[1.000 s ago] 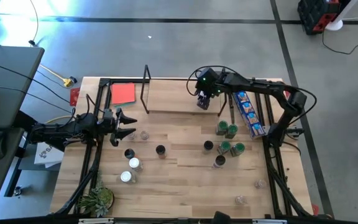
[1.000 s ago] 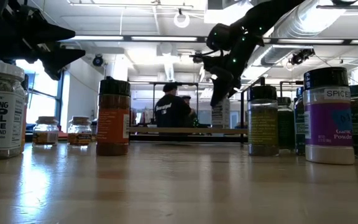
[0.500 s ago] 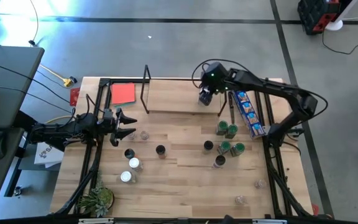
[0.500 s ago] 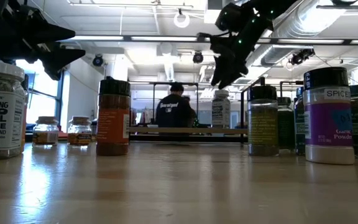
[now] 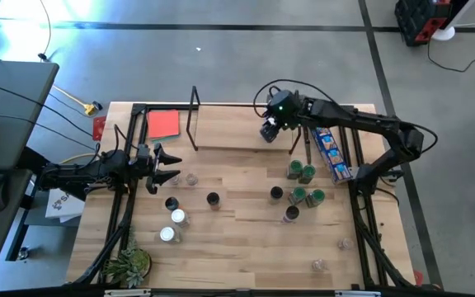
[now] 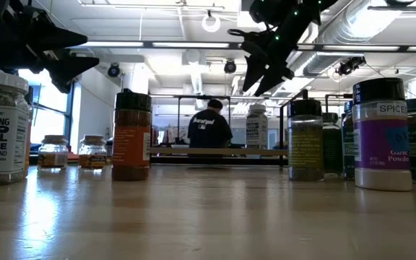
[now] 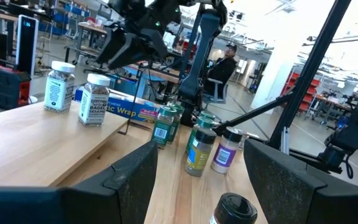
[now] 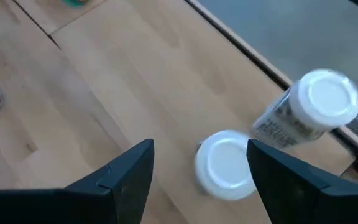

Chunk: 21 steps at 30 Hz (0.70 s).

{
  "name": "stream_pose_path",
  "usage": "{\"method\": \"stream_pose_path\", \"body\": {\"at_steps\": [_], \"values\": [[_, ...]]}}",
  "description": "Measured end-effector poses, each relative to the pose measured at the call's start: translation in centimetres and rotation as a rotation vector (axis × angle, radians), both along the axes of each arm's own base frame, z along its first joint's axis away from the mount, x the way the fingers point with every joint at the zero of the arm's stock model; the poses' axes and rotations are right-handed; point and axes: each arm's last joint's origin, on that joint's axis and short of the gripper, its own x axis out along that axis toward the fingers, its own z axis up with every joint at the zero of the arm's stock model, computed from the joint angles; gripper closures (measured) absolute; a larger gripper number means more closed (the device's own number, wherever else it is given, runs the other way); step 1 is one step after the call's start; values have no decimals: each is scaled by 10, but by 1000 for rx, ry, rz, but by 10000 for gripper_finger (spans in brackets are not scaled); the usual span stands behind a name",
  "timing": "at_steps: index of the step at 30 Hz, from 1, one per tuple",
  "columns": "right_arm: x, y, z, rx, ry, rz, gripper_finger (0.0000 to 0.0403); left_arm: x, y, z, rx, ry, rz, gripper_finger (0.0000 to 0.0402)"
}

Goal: Shelf spices
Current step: Put the top white seasoning bottle on the shelf aligned with the other white seasoning bottle

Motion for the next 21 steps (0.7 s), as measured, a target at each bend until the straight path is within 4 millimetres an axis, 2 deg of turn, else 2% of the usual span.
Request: {"method": "stream_pose_path", "body": {"at_steps": [6, 14, 21], "values": [[2, 15, -2, -7, 30, -73, 151, 0, 0, 0, -1, 0, 9, 165], [8, 42, -7, -15, 105, 157, 151, 0, 0, 0, -1, 0, 9, 165], [9, 42, -41, -25, 177, 134, 151, 0, 0, 0, 0, 1, 9, 165]]}}
